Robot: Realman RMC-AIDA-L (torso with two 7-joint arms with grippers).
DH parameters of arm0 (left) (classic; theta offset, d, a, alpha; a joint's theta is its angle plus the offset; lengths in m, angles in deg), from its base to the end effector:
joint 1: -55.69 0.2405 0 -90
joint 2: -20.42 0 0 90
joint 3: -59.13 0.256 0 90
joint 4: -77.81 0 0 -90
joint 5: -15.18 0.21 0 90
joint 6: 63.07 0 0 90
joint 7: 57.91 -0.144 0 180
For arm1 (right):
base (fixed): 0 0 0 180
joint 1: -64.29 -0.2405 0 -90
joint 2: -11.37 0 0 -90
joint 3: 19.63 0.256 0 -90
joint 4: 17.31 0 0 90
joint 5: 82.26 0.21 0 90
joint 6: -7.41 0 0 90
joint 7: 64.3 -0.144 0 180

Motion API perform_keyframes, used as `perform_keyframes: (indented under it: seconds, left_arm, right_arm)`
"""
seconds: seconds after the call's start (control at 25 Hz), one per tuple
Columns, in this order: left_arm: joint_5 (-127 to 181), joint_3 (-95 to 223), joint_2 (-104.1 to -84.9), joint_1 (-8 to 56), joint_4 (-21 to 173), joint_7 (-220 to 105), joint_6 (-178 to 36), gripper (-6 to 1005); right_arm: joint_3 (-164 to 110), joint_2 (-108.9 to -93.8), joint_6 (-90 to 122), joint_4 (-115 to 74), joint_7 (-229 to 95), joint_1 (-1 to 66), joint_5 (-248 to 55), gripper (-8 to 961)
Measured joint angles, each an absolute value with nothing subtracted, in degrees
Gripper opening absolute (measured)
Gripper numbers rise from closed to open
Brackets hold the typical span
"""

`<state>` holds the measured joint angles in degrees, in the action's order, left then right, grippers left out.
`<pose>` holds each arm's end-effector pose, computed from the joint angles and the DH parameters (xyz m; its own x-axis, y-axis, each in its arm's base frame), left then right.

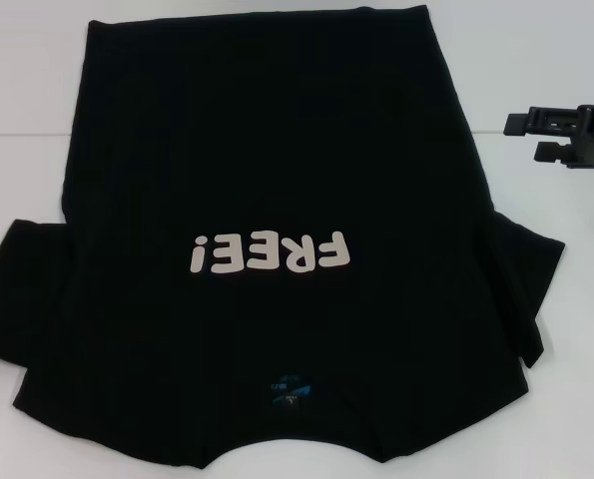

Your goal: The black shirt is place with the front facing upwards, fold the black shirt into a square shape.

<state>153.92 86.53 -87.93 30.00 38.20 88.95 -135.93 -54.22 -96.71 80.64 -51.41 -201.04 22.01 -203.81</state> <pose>-0.3992 0.3229 0.1067 -0.1503 0.7922 0.5915 0.9586 0.2632 -0.1089 0.2589 0.4286 0.0841 0.1766 -0.7800 -0.6003 -0.9737 -0.2276 0.0093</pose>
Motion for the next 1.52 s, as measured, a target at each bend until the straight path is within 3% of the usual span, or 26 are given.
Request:
perform_keyframes:
  seconds: [0.32,0.88,1.52]
  left_arm:
    - [154.8,83.8,-88.3,30.8,37.5,89.9,-134.7,-1]
    - [158.7,83.3,-86.59,29.6,36.8,92.3,-132.6,-1]
    - [156.3,83.6,-88.73,27.8,34.3,90.5,-137.0,-1]
  right_arm:
    - [-53.7,-96.67,80.9,-51.3,-201.1,22.2,-203.8,851]
    - [-53.7,-96.65,80.6,-50.8,-201.2,22.1,-203.9,850]
    - [-53.7,-96.65,80.5,-50.7,-201.2,22.0,-203.8,850]
